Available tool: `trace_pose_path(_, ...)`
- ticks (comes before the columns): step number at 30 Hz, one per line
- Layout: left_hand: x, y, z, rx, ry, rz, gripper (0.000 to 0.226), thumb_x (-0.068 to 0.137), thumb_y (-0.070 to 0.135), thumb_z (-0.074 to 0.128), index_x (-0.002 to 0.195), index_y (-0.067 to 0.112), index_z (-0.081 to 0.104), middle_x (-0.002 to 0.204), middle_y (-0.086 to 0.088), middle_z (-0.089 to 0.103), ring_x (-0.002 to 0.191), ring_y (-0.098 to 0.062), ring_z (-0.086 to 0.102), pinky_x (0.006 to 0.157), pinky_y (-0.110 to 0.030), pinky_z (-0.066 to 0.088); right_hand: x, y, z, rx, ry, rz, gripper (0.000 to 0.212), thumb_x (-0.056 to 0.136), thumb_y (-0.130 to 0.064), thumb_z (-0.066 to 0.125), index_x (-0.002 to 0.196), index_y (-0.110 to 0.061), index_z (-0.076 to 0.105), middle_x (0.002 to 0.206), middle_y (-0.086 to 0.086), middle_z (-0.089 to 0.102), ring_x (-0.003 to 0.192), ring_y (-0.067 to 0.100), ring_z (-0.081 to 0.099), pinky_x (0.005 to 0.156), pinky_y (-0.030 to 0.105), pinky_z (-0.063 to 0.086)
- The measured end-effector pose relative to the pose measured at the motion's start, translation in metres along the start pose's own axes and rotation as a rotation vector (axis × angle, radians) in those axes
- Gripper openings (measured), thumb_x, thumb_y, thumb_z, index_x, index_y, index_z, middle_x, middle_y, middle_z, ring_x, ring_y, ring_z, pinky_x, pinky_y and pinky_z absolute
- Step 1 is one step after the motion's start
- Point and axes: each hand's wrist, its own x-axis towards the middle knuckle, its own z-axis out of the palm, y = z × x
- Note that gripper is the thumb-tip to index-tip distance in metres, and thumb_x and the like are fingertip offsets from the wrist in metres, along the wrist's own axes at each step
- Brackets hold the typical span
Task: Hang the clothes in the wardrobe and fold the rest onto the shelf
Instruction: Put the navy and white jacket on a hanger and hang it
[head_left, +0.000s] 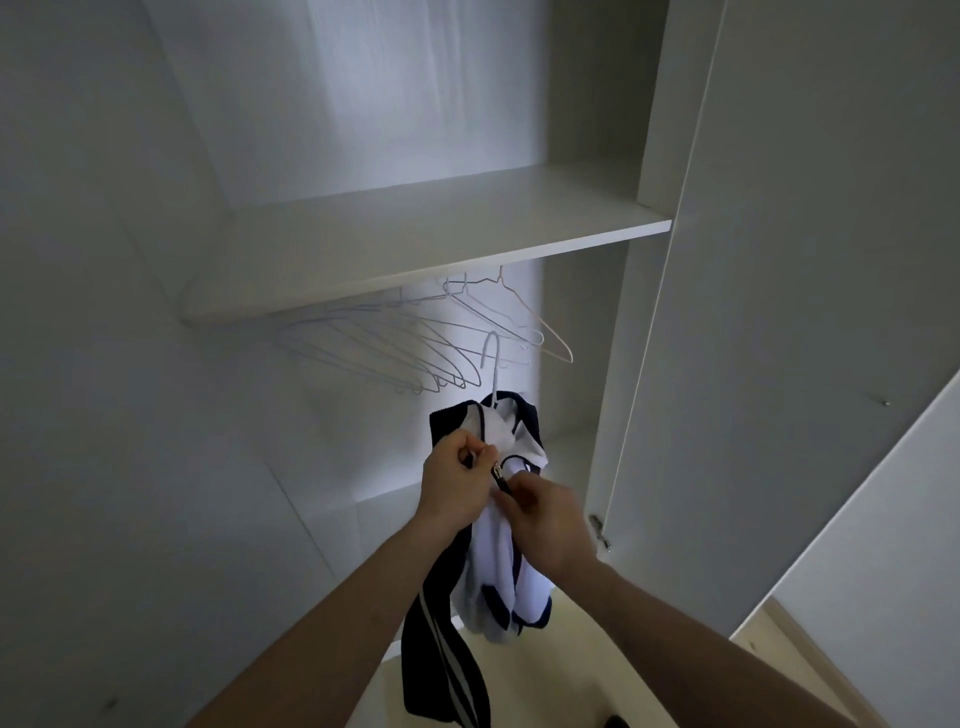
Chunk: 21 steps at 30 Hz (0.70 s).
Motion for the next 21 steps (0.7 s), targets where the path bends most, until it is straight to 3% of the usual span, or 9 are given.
trace_pose_path(2,0.0,-0.009,-0.002,0.02,0.036,-0.006,0.017,0.095,0.017,0.067,0.08,0.016,0.058,0.09,0.0,0.062,0.076,-0.011,0.058,0.069,-0.018,0.043,0.0,0.0,0.002,-0.07,-0.033,-0.045,0.034,0.097,-0.029,0.064,0.072,-0.013,0.049,0.055,0.001,0.046,0.052,0.015,0.038,0.052,0.024,0.031)
trace_pose_path(7,-0.008,-0.026,0.001,-0.022,0.121,-0.058,0.025,0.093,0.011,0.067,0.074,0.019,0.054,0.093,-0.001,0.061,0.078,-0.008,0.059,0.071,-0.019,0.044,0.001,0.001,0.006,-0.223,-0.164,-0.062,0.026,0.1,-0.025,0.058,0.079,-0.013,0.05,0.057,-0.002,0.045,0.05,0.01,0.039,0.049,0.021,0.027)
trace_pose_path(10,-0.016,-0.039,0.003,-0.042,0.087,-0.038,0.023,0.093,0.015,0.07,0.075,0.024,0.059,0.091,0.002,0.062,0.076,-0.007,0.059,0.072,-0.025,0.046,-0.001,0.004,0.0,-0.232,-0.222,-0.057,0.013,0.1,-0.022,0.057,0.088,-0.024,0.058,0.061,-0.009,0.05,0.056,0.01,0.048,0.054,0.025,0.033)
trace_pose_path(13,-0.02,-0.048,-0.011,-0.015,0.1,0.019,0.014,0.091,0.024,0.074,0.083,0.027,0.063,0.088,0.006,0.058,0.076,-0.004,0.057,0.071,-0.018,0.044,-0.004,0.013,-0.013,-0.148,-0.155,-0.005,0.019,0.103,-0.021,0.054,0.102,-0.034,0.068,0.071,-0.015,0.061,0.063,0.006,0.056,0.058,0.015,0.039)
trace_pose_path(15,-0.018,-0.056,-0.028,-0.04,0.106,-0.013,0.023,0.088,0.023,0.077,0.087,0.028,0.055,0.09,0.005,0.055,0.074,-0.008,0.052,0.068,-0.017,0.041,-0.007,0.025,-0.027,-0.108,-0.106,0.043,0.019,0.104,-0.023,0.052,0.1,-0.035,0.066,0.074,-0.014,0.066,0.067,0.004,0.061,0.063,0.022,0.045)
trace_pose_path(17,-0.021,-0.066,-0.038,-0.078,0.065,-0.065,0.031,0.085,0.019,0.078,0.092,0.026,0.048,0.096,0.003,0.055,0.073,-0.014,0.051,0.069,-0.025,0.043,-0.011,0.041,-0.038,-0.124,-0.096,0.078,0.017,0.103,-0.026,0.052,0.096,-0.035,0.064,0.077,-0.01,0.068,0.072,0.009,0.064,0.068,0.033,0.051)
trace_pose_path(21,-0.042,-0.082,-0.025,-0.158,0.002,-0.137,0.032,0.086,0.019,0.077,0.099,0.029,0.049,0.107,0.001,0.055,0.072,-0.017,0.056,0.063,-0.028,0.047,-0.024,0.059,-0.045,-0.231,-0.171,0.099,0.018,0.104,-0.033,0.052,0.091,-0.035,0.063,0.084,-0.011,0.066,0.078,0.01,0.061,0.074,0.034,0.052)
